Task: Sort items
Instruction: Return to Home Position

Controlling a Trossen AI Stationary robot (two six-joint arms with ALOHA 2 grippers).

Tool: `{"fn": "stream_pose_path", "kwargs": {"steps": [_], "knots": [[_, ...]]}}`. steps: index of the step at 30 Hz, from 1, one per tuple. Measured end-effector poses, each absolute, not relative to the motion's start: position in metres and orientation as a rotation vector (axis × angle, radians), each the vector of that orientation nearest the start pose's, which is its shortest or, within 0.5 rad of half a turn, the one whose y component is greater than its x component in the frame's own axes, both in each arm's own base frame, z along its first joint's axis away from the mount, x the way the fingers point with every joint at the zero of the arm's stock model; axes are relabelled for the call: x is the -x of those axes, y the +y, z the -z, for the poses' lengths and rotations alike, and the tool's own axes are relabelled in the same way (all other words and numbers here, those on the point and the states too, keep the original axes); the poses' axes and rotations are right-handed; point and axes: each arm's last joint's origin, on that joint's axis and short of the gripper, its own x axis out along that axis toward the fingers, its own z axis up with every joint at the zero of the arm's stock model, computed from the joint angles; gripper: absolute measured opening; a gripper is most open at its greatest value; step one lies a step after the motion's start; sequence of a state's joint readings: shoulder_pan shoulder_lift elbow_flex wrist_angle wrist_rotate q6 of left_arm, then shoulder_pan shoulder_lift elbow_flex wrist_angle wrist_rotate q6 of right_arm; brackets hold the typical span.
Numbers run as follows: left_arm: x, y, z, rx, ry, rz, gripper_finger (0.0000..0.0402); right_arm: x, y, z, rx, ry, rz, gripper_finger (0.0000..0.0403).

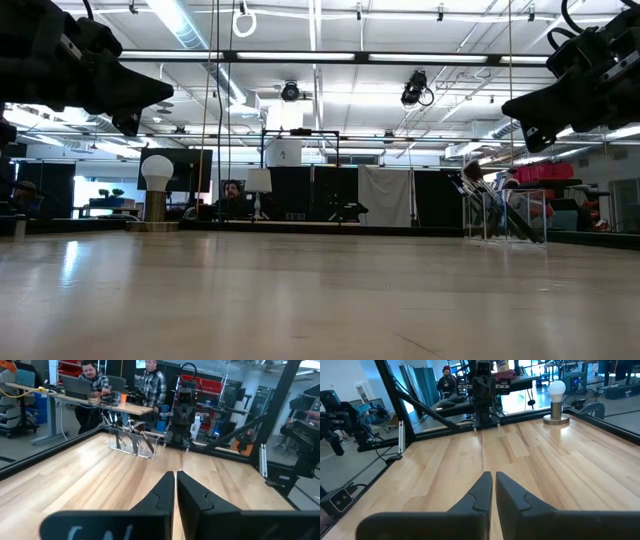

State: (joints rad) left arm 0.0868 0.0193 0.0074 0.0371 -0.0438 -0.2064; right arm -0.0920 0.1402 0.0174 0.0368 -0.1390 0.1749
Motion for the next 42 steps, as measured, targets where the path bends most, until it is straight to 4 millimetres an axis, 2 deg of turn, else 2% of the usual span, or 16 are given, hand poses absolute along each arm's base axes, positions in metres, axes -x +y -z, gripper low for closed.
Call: {"fn": "stream_pose_path", "kwargs": {"steps": [6, 15, 19, 22, 42], "knots": [[-0.098, 0.010, -0.169, 0.205, -0.046, -0.126, 0.0023, -0.104, -0.004, -0.163, -0.183, 0.079, -0.050, 0.0027], [-0.098, 0.010, -0.169, 0.205, -0.047, -0.124, 0.0023, -0.096, -0.004, -0.174, -0.116, -0.059, -0.056, 0.0027], [-0.098, 0.010, -0.169, 0.205, -0.047, -0.123, 0.0023, -0.096, -0.006, -0.172, -0.068, -0.040, 0.012, 0.0027], [-0.098, 0.010, -0.169, 0.205, -0.048, -0.123, 0.0023, -0.096, -0.008, -0.171, -0.116, -0.032, 0.084, 0.0027], [-0.098, 0.010, -0.169, 0.205, -0.050, -0.123, 0.0023, -0.097, -0.008, -0.170, -0.121, -0.030, 0.082, 0.0027]]}}
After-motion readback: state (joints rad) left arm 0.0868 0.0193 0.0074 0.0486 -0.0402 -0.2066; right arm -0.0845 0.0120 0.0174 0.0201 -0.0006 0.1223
